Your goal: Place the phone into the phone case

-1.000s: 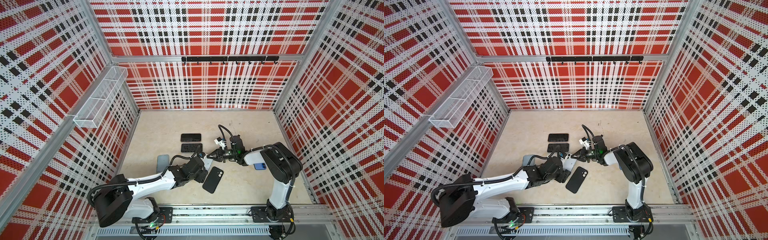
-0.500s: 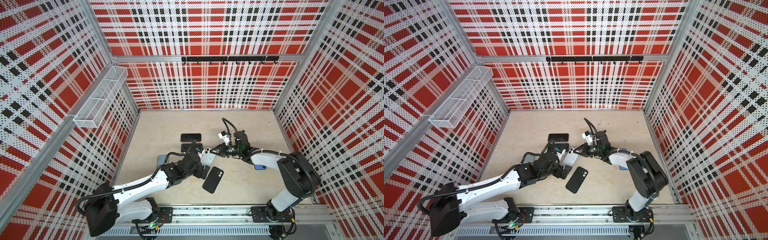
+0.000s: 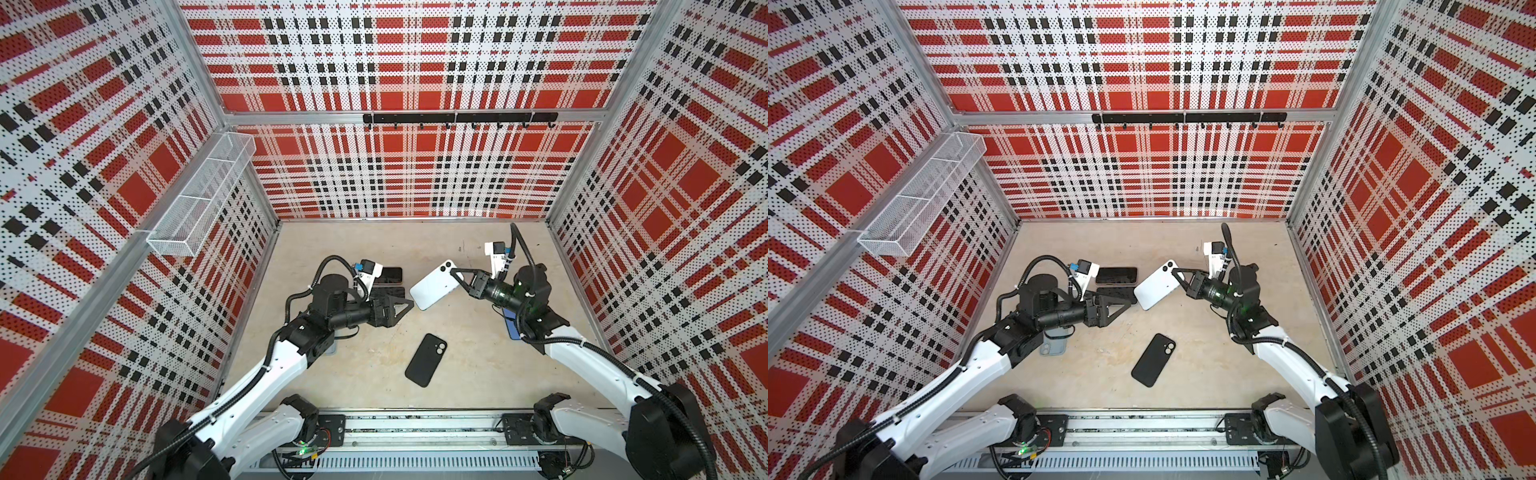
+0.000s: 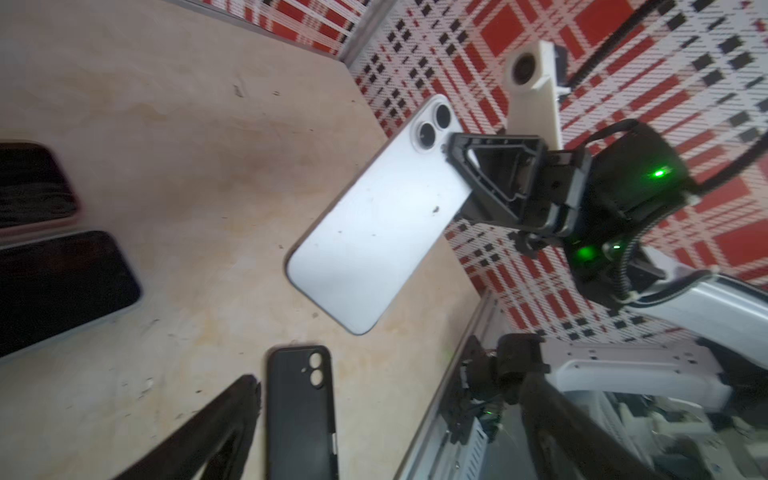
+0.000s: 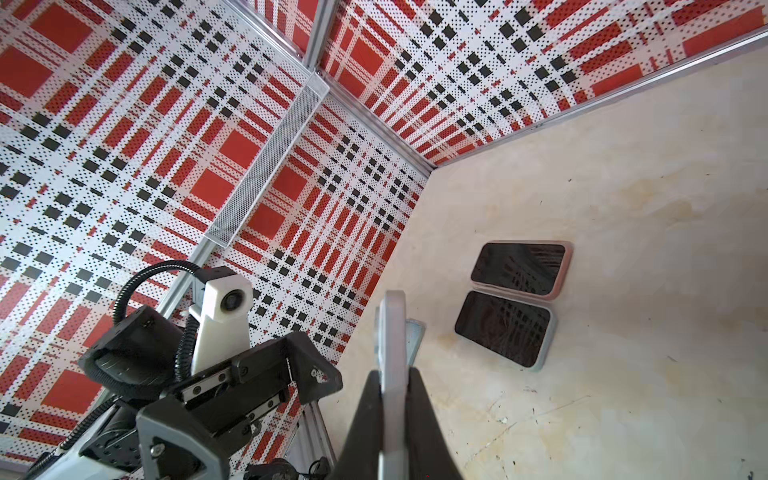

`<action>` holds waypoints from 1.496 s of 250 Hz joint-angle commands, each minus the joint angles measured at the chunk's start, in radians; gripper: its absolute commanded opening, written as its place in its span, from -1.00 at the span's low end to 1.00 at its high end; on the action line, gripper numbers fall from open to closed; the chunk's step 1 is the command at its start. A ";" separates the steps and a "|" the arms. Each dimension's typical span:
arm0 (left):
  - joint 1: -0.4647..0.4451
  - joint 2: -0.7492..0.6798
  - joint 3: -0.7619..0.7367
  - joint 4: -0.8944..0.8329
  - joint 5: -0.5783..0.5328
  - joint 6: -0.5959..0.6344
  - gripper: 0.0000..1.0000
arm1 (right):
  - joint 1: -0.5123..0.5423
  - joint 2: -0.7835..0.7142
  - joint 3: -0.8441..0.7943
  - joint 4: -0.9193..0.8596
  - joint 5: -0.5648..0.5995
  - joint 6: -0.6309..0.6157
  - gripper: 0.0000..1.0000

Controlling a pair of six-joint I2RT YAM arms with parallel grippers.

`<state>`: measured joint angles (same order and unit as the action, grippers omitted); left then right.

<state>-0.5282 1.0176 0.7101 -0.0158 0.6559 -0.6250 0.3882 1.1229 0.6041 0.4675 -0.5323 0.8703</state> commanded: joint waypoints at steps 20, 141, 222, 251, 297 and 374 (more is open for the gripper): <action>-0.030 0.075 -0.032 0.319 0.160 -0.215 0.85 | 0.011 -0.063 -0.023 0.214 0.081 0.128 -1.00; -0.036 0.217 -0.043 0.670 0.097 -0.352 0.58 | 0.014 -0.102 -0.071 0.310 0.068 0.232 -1.00; -0.024 0.325 -0.026 0.978 0.135 -0.524 0.00 | 0.015 -0.048 -0.112 0.447 0.068 0.281 -1.00; -0.044 0.329 -0.026 0.977 0.138 -0.513 -0.27 | 0.014 -0.017 -0.101 0.467 0.063 0.287 -1.00; -0.048 0.319 -0.024 0.969 0.152 -0.507 -0.75 | 0.015 0.022 -0.087 0.487 0.051 0.293 -1.00; -0.028 0.251 0.028 0.767 0.207 -0.345 -0.99 | -0.024 -0.076 0.052 0.095 0.009 0.138 -0.10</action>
<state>-0.5552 1.3293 0.6823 0.8280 0.7856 -1.0920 0.3885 1.1183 0.5648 0.7834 -0.5137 1.1282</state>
